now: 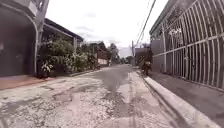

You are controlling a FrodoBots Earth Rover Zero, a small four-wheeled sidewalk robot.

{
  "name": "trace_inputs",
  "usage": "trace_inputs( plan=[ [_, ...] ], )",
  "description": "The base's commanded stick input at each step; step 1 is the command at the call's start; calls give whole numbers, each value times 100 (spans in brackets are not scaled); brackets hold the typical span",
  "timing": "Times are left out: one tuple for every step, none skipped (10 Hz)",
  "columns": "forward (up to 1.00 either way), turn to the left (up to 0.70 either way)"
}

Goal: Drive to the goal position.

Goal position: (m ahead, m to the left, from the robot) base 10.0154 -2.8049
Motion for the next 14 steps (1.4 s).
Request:
trace_inputs(
  plan=[
    [70,0],
    [70,0],
    [70,0],
    [70,0],
    [70,0],
    [70,0],
    [70,0],
    [70,-27],
    [70,-35],
    [70,-26],
    [70,-7],
    [70,0],
    [70,0],
    [70,0]
  ],
)
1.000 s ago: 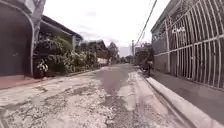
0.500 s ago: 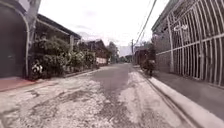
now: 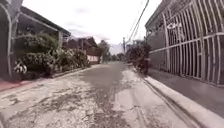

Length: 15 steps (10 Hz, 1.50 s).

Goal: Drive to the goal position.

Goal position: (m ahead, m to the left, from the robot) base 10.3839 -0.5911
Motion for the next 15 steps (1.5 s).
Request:
trace_inputs(
  plan=[
    [70,0],
    [70,0],
    [70,0],
    [70,0],
    [70,0],
    [70,0],
    [70,0],
    [70,0],
    [70,0],
    [70,0],
    [70,0],
    [70,0],
    [70,0],
    [70,0],
    [70,0]
  ],
)
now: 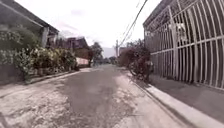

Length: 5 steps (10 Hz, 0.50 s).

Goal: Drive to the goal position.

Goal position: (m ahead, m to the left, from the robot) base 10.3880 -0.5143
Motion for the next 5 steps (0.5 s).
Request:
trace_inputs(
  plan=[
    [70,0],
    [70,0],
    [70,0],
    [70,0],
    [70,0]
  ],
)
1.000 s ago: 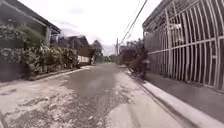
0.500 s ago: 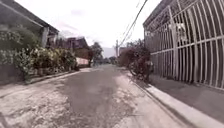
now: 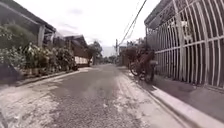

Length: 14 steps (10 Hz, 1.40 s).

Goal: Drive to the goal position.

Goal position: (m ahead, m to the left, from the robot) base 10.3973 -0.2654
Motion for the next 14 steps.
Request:
trace_inputs(
  plan=[
    [70,0],
    [70,0],
    [70,0],
    [70,0],
    [70,0],
    [70,0],
    [70,0],
    [70,12],
    [70,28],
    [70,25],
    [70,7],
    [70,0],
    [70,0],
    [70,0]
  ],
)
